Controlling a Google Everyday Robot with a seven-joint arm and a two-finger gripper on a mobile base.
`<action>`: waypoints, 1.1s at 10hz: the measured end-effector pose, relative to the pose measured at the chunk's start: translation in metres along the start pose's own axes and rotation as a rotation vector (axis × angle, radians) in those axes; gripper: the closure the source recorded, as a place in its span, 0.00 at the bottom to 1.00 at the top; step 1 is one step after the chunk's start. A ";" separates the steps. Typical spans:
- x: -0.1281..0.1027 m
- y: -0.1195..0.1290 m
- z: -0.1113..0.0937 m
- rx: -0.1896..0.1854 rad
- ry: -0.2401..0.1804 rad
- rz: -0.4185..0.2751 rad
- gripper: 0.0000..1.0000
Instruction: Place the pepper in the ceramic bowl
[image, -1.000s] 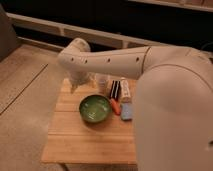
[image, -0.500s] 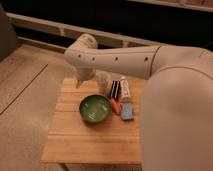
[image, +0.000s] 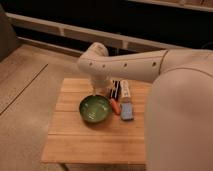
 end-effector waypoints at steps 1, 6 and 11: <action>0.003 -0.019 0.006 0.007 -0.018 0.052 0.35; -0.008 -0.056 0.021 -0.056 -0.108 0.154 0.35; -0.003 -0.081 0.029 -0.040 -0.093 0.215 0.35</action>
